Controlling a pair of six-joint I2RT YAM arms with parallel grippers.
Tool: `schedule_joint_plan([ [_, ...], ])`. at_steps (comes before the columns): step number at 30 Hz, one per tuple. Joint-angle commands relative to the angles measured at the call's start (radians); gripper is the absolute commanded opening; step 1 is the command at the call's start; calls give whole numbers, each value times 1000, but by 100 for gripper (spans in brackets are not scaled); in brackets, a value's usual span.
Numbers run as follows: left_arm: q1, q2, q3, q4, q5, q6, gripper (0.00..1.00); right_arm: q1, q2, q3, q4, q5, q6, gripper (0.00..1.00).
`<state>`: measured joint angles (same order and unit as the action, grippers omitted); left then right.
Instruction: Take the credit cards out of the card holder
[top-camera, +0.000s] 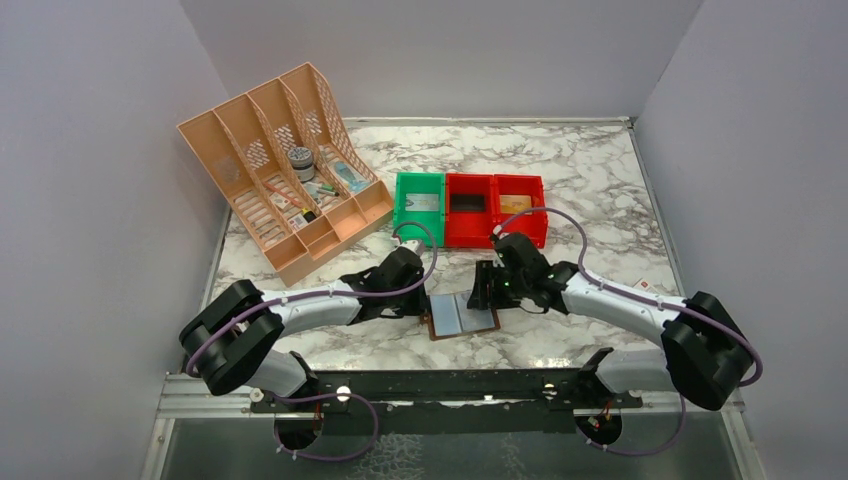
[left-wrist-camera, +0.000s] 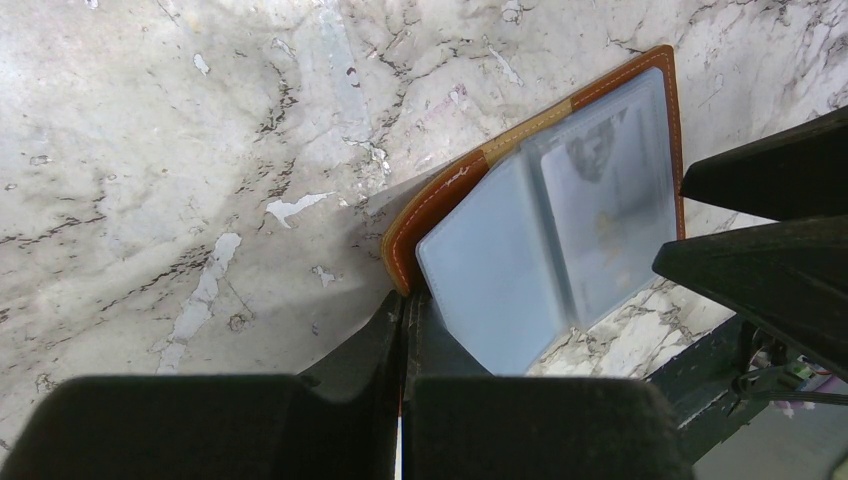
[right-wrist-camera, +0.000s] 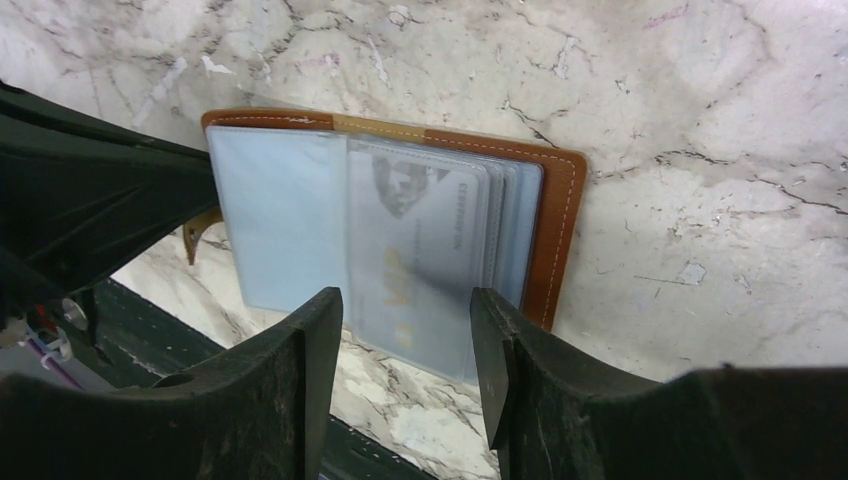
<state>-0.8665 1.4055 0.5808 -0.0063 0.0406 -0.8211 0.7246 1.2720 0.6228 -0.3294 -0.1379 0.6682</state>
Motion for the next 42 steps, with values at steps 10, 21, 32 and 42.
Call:
schedule_joint_plan([
  [10,-9,12,-3,10,10,6,0,-1,71,-17,67,-48,-9,43],
  [21,-10,19,3,14,15,4,0,-1,26,15,13,-31,-44,40],
  [32,-11,19,4,12,18,7,0,-1,14,27,18,-96,-56,43],
  [42,-10,17,3,12,18,7,0,-1,5,29,39,-144,-46,45],
])
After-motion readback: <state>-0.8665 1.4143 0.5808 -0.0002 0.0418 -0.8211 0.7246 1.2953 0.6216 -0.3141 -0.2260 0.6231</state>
